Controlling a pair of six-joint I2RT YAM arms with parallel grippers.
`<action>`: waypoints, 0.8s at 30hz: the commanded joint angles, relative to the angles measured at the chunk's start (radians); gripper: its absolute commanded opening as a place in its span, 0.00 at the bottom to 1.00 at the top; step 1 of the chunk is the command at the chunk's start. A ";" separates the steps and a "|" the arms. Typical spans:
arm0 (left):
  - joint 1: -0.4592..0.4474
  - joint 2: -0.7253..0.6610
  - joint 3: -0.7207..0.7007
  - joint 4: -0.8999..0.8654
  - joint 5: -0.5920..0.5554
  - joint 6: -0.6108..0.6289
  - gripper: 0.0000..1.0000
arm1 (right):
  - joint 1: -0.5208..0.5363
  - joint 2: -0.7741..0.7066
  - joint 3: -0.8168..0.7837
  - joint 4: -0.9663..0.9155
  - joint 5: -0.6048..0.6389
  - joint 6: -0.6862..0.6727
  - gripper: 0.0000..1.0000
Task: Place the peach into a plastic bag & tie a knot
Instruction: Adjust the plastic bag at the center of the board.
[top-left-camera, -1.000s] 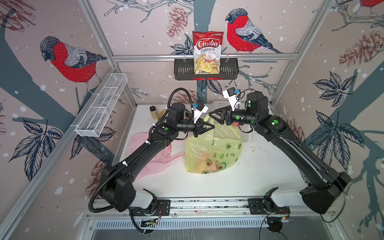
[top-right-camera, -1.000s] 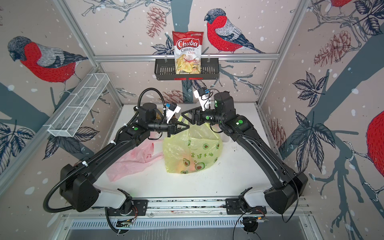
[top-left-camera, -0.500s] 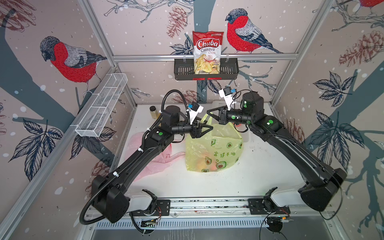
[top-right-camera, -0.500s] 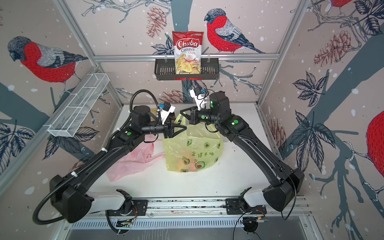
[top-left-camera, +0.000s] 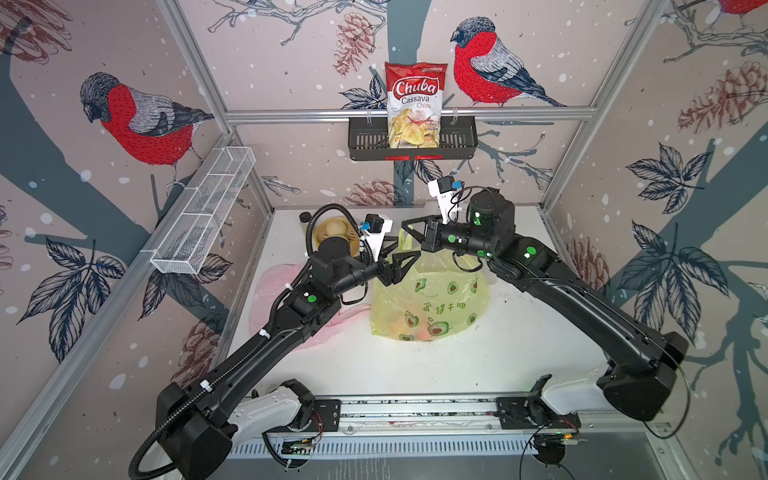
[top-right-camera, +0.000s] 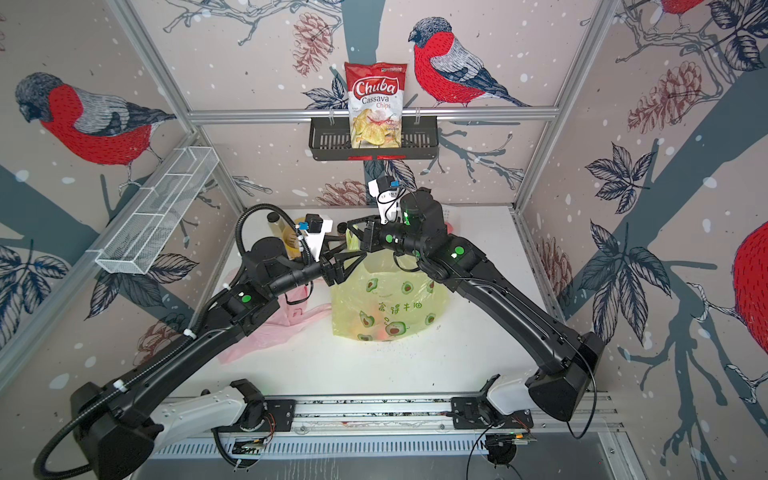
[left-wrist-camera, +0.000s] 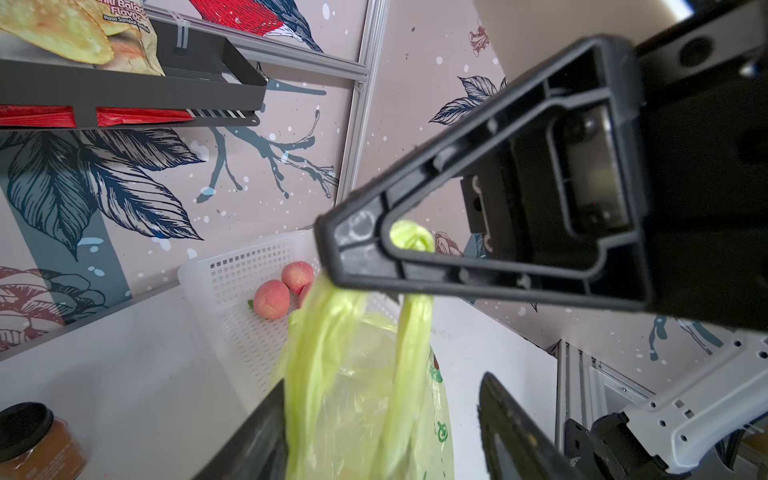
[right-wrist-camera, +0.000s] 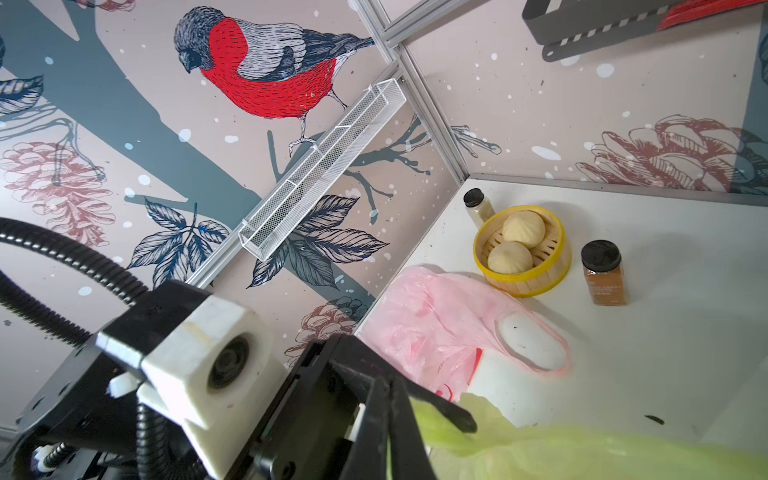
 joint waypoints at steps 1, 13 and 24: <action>-0.023 0.027 -0.005 0.113 -0.068 -0.033 0.43 | 0.006 -0.009 -0.010 0.059 0.053 0.039 0.00; -0.025 0.034 -0.045 0.091 0.035 -0.004 0.14 | -0.017 -0.037 -0.036 0.079 -0.052 0.020 0.00; -0.022 0.015 -0.026 0.012 -0.035 0.070 0.64 | -0.052 -0.039 -0.032 0.036 -0.219 -0.015 0.00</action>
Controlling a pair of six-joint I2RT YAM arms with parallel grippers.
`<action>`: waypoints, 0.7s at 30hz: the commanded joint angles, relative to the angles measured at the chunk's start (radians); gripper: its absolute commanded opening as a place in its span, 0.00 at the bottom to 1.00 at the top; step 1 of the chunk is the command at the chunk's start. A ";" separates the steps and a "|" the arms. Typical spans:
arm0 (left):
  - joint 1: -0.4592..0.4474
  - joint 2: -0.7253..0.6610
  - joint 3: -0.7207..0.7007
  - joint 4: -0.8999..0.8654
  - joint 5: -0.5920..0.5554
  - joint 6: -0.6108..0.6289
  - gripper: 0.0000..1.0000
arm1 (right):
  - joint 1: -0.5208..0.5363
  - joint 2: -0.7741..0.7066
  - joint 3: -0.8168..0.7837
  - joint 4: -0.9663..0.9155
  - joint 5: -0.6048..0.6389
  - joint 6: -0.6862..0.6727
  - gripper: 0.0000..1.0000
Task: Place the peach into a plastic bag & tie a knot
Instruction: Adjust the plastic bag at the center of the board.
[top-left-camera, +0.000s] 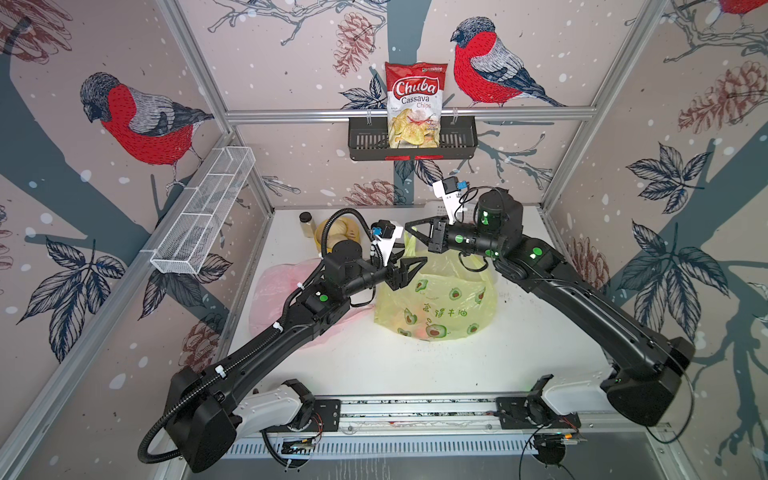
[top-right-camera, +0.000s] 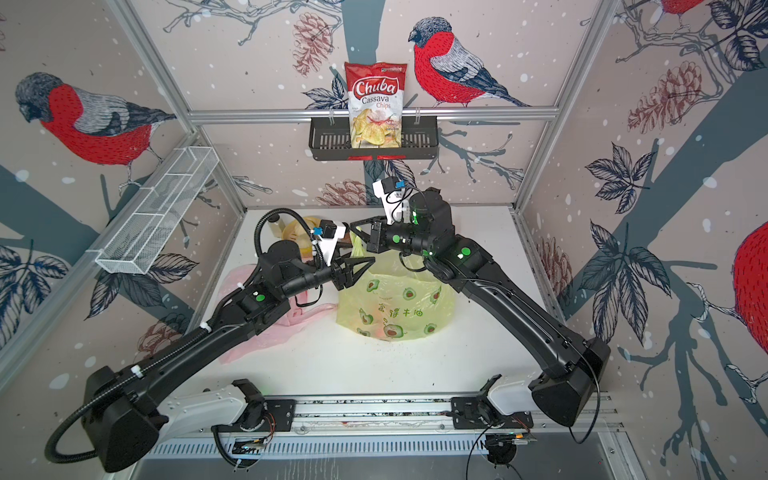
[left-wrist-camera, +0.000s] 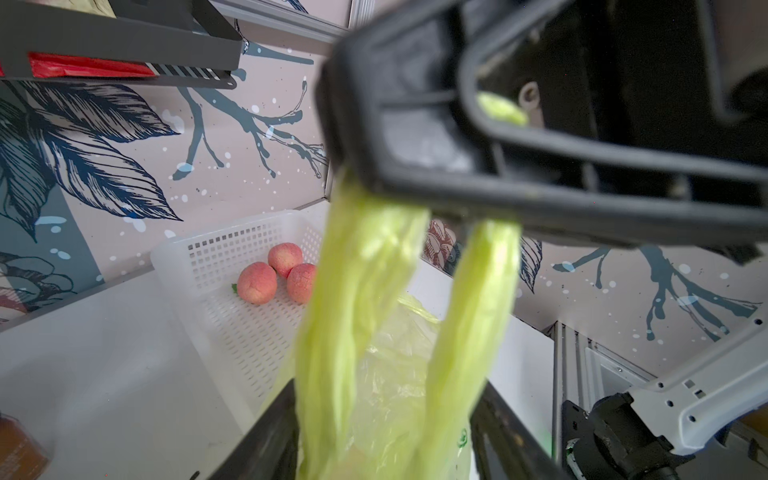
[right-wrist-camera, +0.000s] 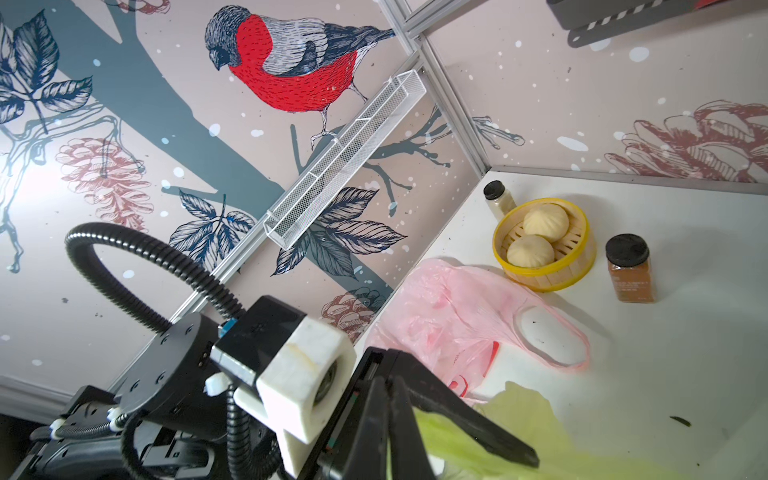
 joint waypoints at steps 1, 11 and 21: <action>0.001 -0.025 0.008 -0.007 -0.037 0.053 0.64 | -0.004 -0.006 0.006 0.006 -0.074 -0.026 0.00; 0.030 0.034 0.097 -0.117 0.283 0.098 0.57 | -0.024 -0.004 0.009 -0.005 -0.113 -0.037 0.00; 0.057 0.050 0.069 -0.082 0.337 0.073 0.14 | -0.038 -0.013 0.011 -0.019 -0.117 -0.046 0.00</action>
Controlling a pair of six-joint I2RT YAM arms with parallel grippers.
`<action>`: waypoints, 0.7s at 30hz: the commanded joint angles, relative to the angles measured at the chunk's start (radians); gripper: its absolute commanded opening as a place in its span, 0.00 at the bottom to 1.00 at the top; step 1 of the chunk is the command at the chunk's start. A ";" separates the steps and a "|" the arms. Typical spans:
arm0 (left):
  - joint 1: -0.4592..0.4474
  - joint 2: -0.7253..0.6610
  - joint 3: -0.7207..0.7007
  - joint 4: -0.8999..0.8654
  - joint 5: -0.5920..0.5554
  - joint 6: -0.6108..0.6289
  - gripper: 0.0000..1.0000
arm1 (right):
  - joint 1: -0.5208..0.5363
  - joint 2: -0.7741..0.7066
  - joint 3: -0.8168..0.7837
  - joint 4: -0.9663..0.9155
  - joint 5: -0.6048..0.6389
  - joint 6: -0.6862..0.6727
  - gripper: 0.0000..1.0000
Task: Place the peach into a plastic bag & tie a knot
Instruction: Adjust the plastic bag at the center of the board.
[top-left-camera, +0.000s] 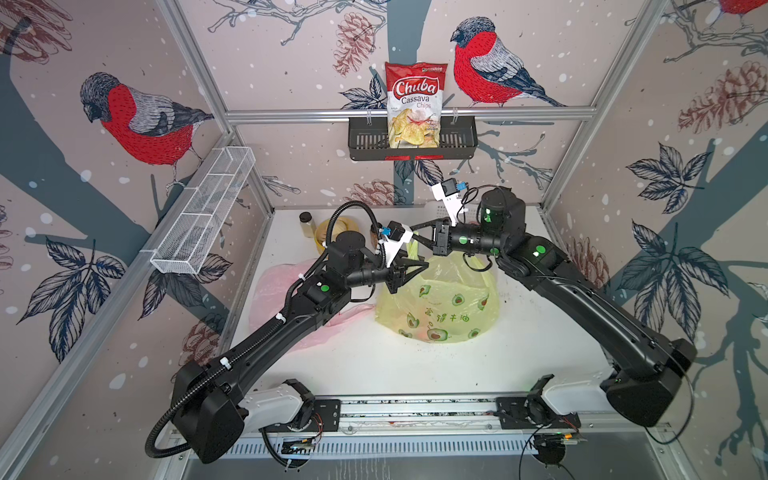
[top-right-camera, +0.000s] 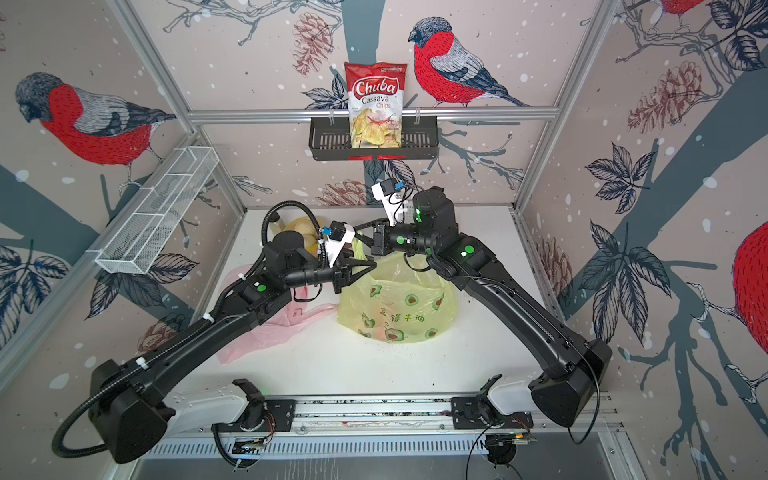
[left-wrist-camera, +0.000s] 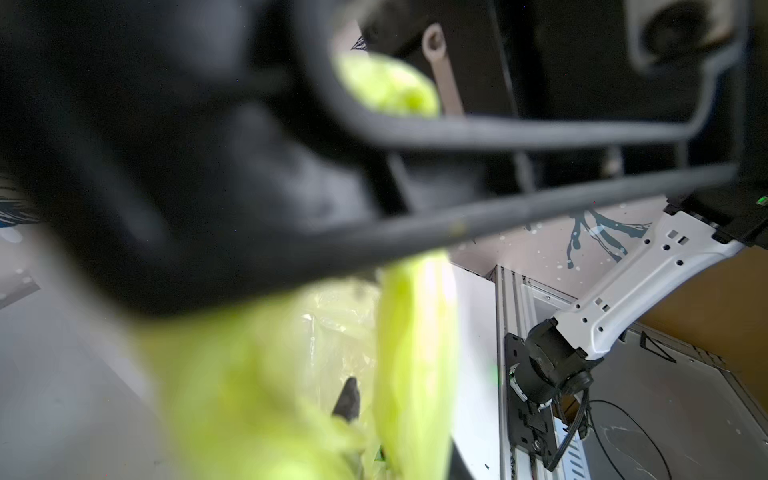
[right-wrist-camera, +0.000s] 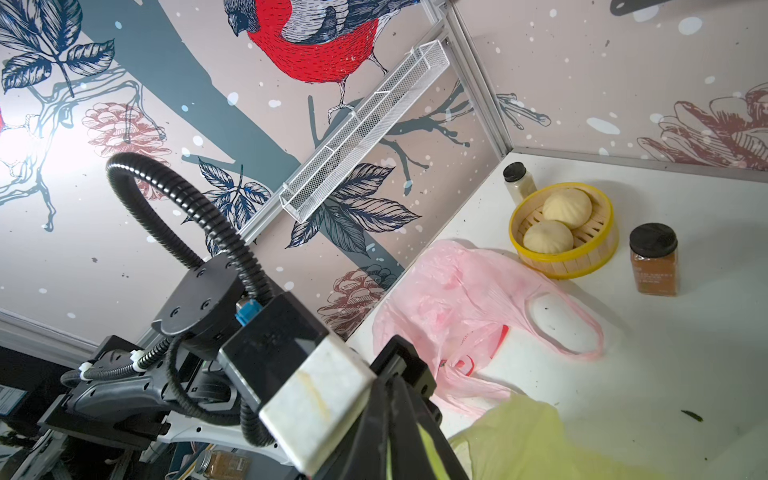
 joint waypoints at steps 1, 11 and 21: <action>0.019 -0.015 -0.003 0.022 0.049 -0.014 0.11 | -0.011 -0.012 0.003 0.025 -0.020 -0.009 0.00; 0.042 -0.022 -0.026 0.026 0.087 -0.034 0.00 | -0.044 -0.026 -0.024 0.044 -0.021 0.008 0.00; 0.067 0.002 -0.030 0.020 0.079 -0.054 0.00 | -0.188 -0.113 -0.105 -0.095 0.246 -0.072 0.80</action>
